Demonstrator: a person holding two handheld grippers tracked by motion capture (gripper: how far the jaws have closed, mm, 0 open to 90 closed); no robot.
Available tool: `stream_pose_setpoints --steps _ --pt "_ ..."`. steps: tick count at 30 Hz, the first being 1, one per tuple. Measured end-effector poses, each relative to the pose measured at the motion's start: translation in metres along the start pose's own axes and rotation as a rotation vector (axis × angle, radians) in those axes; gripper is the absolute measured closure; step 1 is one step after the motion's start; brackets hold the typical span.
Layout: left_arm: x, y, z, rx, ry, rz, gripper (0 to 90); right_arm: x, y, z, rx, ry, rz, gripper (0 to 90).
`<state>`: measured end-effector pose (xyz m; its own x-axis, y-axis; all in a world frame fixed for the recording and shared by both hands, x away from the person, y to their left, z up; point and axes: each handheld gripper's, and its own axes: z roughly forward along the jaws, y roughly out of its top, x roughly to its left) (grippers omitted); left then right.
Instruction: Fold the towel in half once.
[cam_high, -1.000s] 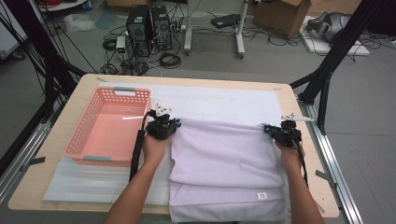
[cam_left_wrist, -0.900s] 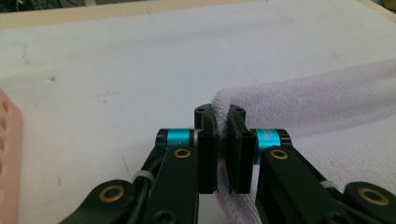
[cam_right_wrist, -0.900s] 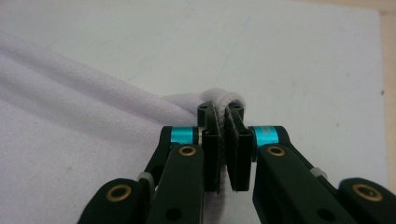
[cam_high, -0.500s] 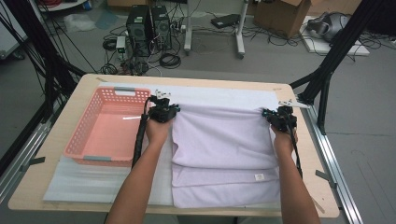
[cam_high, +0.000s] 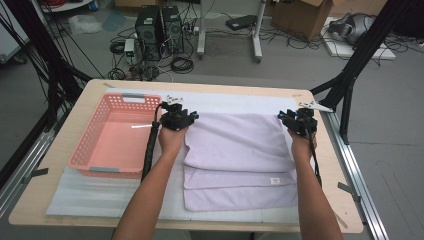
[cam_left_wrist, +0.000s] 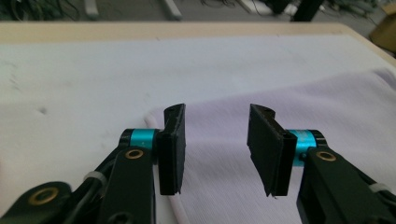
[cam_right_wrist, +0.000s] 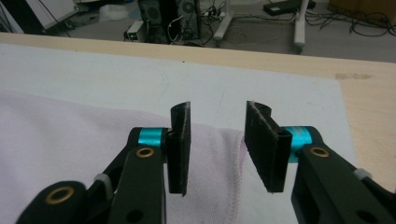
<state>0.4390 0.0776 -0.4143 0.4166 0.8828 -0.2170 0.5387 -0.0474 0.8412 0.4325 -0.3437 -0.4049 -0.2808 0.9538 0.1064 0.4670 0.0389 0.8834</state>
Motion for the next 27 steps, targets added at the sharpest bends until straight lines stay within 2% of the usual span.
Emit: stream_pose_setpoints --steps 1,4,7,9,11,12,14,16,18,21,24,25,27 --pt "-0.003 -0.001 -0.001 0.020 -0.014 0.009 53.7 -0.001 0.000 -0.004 -0.004 0.021 0.003 59.6" --pt "-0.012 -0.006 -0.013 -0.040 -0.039 0.021 52.9 -0.001 0.000 -0.015 0.015 0.056 -0.012 58.2" --pt "-0.019 -0.012 -0.022 -0.029 -0.068 0.038 51.4 -0.002 -0.004 -0.030 0.032 0.071 -0.043 58.2" --pt "-0.023 -0.021 -0.029 -0.046 -0.077 0.053 51.5 -0.003 -0.007 -0.040 0.037 0.098 -0.035 58.0" --pt "-0.028 -0.032 -0.035 -0.041 -0.088 0.066 51.5 -0.004 -0.009 -0.048 0.078 0.145 -0.024 55.1" --pt "-0.029 -0.035 -0.038 -0.023 -0.095 0.074 51.3 -0.003 -0.010 -0.053 0.079 0.158 -0.028 55.8" --pt "-0.032 -0.040 -0.045 -0.044 -0.109 0.076 50.6 0.000 -0.013 -0.061 0.076 0.182 -0.054 56.0" --pt "-0.035 -0.044 -0.051 -0.048 -0.124 0.073 50.1 0.004 -0.018 -0.067 0.103 0.198 -0.079 55.9" --pt "-0.037 -0.048 -0.055 -0.026 -0.129 0.087 48.4 0.007 -0.025 -0.073 0.120 0.212 -0.101 55.3" --pt "-0.038 -0.058 -0.063 -0.026 -0.146 0.083 46.5 0.011 -0.038 -0.081 0.139 0.222 -0.127 54.9" --pt "-0.039 -0.068 -0.070 -0.007 -0.152 0.092 45.9 0.012 -0.053 -0.091 0.154 0.241 -0.132 54.2" --pt "-0.039 -0.071 -0.071 0.007 -0.154 0.097 45.6 0.012 -0.058 -0.094 0.156 0.246 -0.118 54.2" --pt "-0.039 -0.077 -0.074 0.024 -0.163 0.100 44.4 0.011 -0.067 -0.096 0.182 0.260 -0.115 54.2"
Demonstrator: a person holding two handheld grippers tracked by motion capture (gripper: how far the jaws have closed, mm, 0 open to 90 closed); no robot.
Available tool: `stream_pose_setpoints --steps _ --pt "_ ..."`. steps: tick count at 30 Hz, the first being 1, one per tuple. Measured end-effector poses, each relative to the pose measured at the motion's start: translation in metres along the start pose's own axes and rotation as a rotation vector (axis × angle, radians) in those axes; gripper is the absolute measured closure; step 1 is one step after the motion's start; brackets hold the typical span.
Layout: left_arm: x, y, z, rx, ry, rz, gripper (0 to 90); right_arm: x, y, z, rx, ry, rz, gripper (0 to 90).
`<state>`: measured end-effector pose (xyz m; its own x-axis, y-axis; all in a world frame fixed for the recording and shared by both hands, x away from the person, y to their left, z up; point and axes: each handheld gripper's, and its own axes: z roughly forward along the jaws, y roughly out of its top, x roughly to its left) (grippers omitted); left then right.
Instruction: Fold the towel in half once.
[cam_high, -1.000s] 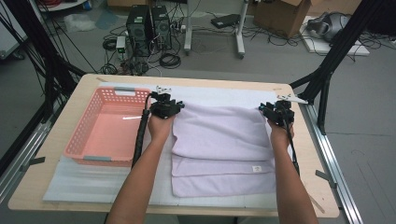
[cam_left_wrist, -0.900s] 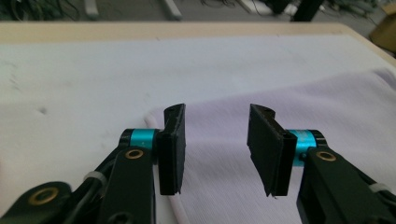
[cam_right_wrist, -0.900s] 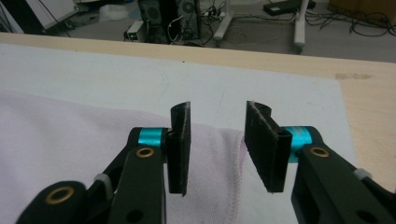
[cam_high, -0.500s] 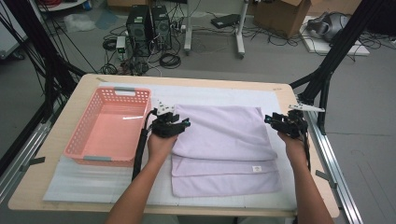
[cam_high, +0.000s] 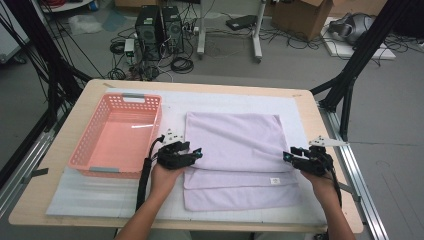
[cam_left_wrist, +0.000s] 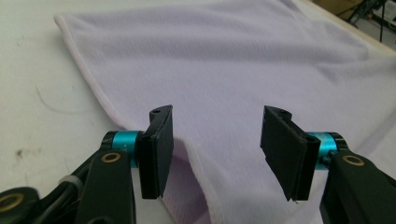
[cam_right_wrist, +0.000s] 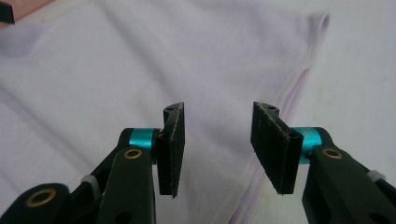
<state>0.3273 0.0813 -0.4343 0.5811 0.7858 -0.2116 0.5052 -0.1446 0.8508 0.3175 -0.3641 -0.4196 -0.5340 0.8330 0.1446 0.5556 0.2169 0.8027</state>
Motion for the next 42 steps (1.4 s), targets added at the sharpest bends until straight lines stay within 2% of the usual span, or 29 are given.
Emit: stream_pose_setpoints --steps 2,4,5,6,8,10,14,17,18,21,22,23,24,26,27,28,30,34,36,39,42 --pt "0.000 -0.005 0.000 0.032 -0.001 -0.005 44.4 0.003 -0.008 0.003 0.040 0.009 -0.024 54.3" --pt "0.002 -0.009 0.003 0.089 0.019 -0.001 48.1 0.004 -0.012 0.009 0.078 0.012 -0.042 57.7" --pt "0.002 -0.011 0.005 0.114 0.017 0.008 55.7 0.004 -0.012 0.012 0.093 0.014 -0.042 63.9" --pt "0.002 -0.012 0.006 0.134 0.029 0.030 67.6 0.004 -0.012 0.015 0.107 0.016 -0.047 73.3" --pt "0.001 -0.012 0.008 0.122 0.033 0.036 86.2 0.005 -0.009 0.020 0.112 -0.007 -0.072 83.3" --pt "0.001 -0.010 0.010 0.096 0.043 0.032 87.1 0.004 -0.004 0.024 0.083 -0.044 -0.079 84.3" --pt "0.009 -0.002 0.012 0.031 0.073 -0.044 87.1 0.000 0.006 0.033 0.033 -0.105 -0.063 84.3" --pt "0.012 0.001 0.017 0.005 0.116 -0.043 87.0 -0.002 0.011 0.043 -0.002 -0.159 -0.060 84.4" --pt "0.014 0.002 0.020 -0.001 0.125 -0.056 87.0 -0.003 0.011 0.046 -0.013 -0.180 -0.057 84.4" --pt "0.015 0.002 0.024 -0.018 0.138 -0.068 84.0 -0.004 0.012 0.055 -0.040 -0.223 -0.017 83.3" --pt "0.015 0.002 0.023 -0.012 0.134 -0.080 77.2 -0.005 0.012 0.055 -0.049 -0.218 0.000 80.5" --pt "0.015 0.002 0.022 -0.001 0.116 -0.090 66.6 -0.005 0.012 0.054 -0.052 -0.217 0.008 74.1" --pt "0.015 0.001 0.020 0.003 0.104 -0.085 59.4 -0.004 0.012 0.052 -0.052 -0.220 0.010 69.7" --pt "0.011 0.001 0.013 0.024 0.104 -0.038 52.1 -0.003 0.011 0.043 -0.069 -0.222 -0.006 66.7" --pt "0.010 0.000 0.009 0.019 0.095 -0.030 49.3 -0.002 0.011 0.037 -0.076 -0.218 -0.006 65.7" --pt "0.008 -0.002 0.005 0.001 0.084 -0.030 48.9 -0.002 0.010 0.030 -0.084 -0.211 -0.004 65.0" --pt "0.004 -0.006 -0.002 -0.001 0.070 -0.023 48.1 0.000 0.007 0.019 -0.101 -0.167 0.001 64.1" --pt "-0.002 -0.022 -0.016 0.003 0.045 -0.001 47.5 0.011 -0.005 -0.001 -0.092 -0.143 -0.048 64.1" --pt "-0.004 -0.028 -0.022 0.000 0.039 -0.008 47.2 0.013 -0.012 -0.009 -0.085 -0.147 -0.060 64.3" --pt "-0.006 -0.037 -0.034 -0.013 0.030 -0.009 47.1 0.015 -0.019 -0.021 -0.105 -0.140 -0.026 64.6" --pt "-0.007 -0.043 -0.045 -0.030 0.017 -0.011 47.0 0.016 -0.025 -0.033 -0.108 -0.131 -0.019 64.7"
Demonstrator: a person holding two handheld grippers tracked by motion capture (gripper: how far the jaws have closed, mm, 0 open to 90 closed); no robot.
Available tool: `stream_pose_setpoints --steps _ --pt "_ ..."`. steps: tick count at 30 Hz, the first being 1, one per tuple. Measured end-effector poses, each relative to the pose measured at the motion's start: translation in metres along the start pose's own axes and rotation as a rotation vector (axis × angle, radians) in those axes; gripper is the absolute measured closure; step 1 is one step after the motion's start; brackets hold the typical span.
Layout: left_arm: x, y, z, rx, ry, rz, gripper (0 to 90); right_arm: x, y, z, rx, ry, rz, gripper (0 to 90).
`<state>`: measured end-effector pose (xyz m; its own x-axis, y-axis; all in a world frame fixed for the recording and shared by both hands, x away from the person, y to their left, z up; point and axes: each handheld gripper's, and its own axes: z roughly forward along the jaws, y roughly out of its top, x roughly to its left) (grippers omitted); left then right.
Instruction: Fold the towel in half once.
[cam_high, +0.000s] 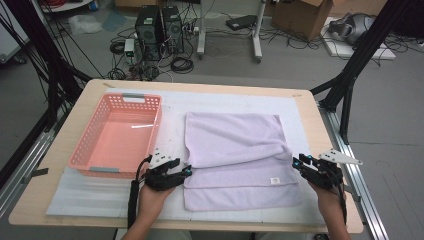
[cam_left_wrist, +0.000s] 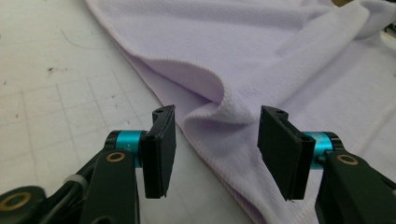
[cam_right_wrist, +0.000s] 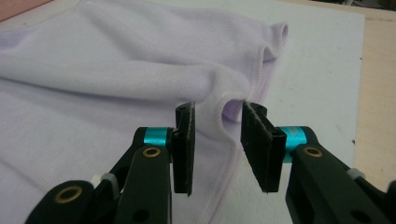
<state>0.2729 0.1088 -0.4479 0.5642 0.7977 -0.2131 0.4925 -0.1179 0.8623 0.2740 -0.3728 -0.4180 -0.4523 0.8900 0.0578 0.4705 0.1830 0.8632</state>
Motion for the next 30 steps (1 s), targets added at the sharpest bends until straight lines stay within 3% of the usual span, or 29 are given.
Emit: stream_pose_setpoints --steps 6,10,12,15,18,22,24,27,30 --pt "-0.008 -0.010 -0.008 0.011 -0.037 -0.034 49.9 0.009 -0.018 -0.011 0.065 0.050 0.004 66.7" --pt "-0.019 -0.015 -0.012 0.039 -0.053 -0.015 54.8 0.016 -0.025 -0.008 0.129 0.086 -0.022 66.3" --pt "-0.023 -0.019 -0.012 0.076 -0.053 -0.009 55.7 0.018 -0.030 -0.006 0.144 0.106 -0.032 66.3" --pt "-0.027 -0.021 -0.012 0.115 -0.044 0.011 56.2 0.023 -0.036 -0.002 0.187 0.094 -0.065 70.9" --pt "-0.031 -0.022 -0.011 0.121 -0.005 0.040 62.4 0.025 -0.035 -0.001 0.194 0.057 -0.095 82.0" --pt "-0.035 -0.022 -0.009 0.117 0.024 0.090 80.4 0.028 -0.034 -0.001 0.197 0.040 -0.114 84.7" --pt "-0.038 -0.023 -0.011 0.100 0.033 0.116 81.7 0.029 -0.034 -0.003 0.190 0.040 -0.112 84.6" --pt "-0.037 -0.022 -0.014 0.076 0.023 0.105 81.2 0.028 -0.034 -0.006 0.177 0.050 -0.102 84.2" --pt "-0.035 -0.021 -0.016 0.065 0.020 0.096 74.8 0.027 -0.034 -0.007 0.176 0.056 -0.101 83.7"
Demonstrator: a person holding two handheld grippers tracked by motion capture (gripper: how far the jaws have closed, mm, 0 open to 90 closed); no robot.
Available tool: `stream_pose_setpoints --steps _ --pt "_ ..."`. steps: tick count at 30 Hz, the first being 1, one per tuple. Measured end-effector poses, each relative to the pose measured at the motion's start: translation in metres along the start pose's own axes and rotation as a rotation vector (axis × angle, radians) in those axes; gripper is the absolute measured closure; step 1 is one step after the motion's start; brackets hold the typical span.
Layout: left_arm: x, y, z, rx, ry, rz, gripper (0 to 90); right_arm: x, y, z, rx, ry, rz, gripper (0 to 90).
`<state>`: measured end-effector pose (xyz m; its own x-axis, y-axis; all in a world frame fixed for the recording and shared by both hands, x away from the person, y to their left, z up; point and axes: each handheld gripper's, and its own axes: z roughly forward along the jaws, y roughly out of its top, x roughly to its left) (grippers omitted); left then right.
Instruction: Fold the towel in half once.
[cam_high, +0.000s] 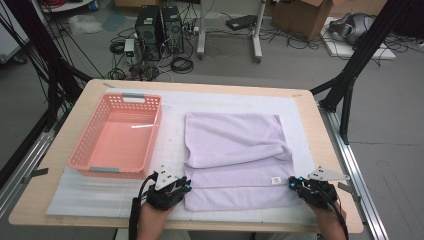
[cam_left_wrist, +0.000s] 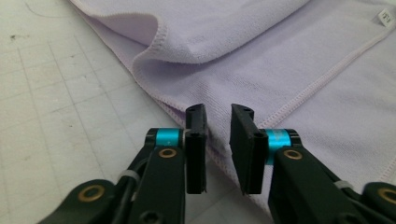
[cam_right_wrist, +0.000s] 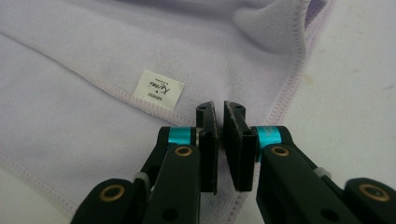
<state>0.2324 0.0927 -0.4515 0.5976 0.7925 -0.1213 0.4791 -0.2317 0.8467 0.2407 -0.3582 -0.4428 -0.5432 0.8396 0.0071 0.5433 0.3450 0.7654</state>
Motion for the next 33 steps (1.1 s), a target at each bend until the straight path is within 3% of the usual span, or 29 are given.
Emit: stream_pose_setpoints --steps 4,7,10,17,22,26,28,33 --pt "0.000 0.000 0.003 0.012 -0.011 -0.009 70.9 0.000 0.001 0.002 0.003 0.000 -0.001 83.3" --pt "-0.002 0.000 0.004 0.022 -0.005 0.021 80.4 0.000 0.001 0.002 0.001 -0.001 -0.004 83.2" --pt "-0.003 0.001 0.003 0.008 0.002 0.032 84.6 0.001 0.001 0.001 0.001 -0.003 0.001 83.1" --pt "-0.004 0.002 0.002 -0.007 -0.016 0.013 77.9 0.001 0.001 0.000 -0.001 -0.001 0.001 82.5" --pt "-0.007 0.001 0.007 0.020 -0.011 0.030 77.9 0.000 0.001 0.001 0.000 0.001 0.000 82.1" --pt "-0.008 0.001 0.007 0.024 0.011 0.040 86.2 0.000 0.001 0.002 0.000 -0.001 0.000 82.0" --pt "-0.008 0.001 0.006 0.021 0.005 0.034 87.3 0.001 0.001 0.001 0.000 -0.003 -0.003 82.8" --pt "-0.005 0.002 -0.005 -0.007 -0.057 -0.036 87.7 0.000 0.000 -0.001 -0.006 0.017 -0.002 85.2"
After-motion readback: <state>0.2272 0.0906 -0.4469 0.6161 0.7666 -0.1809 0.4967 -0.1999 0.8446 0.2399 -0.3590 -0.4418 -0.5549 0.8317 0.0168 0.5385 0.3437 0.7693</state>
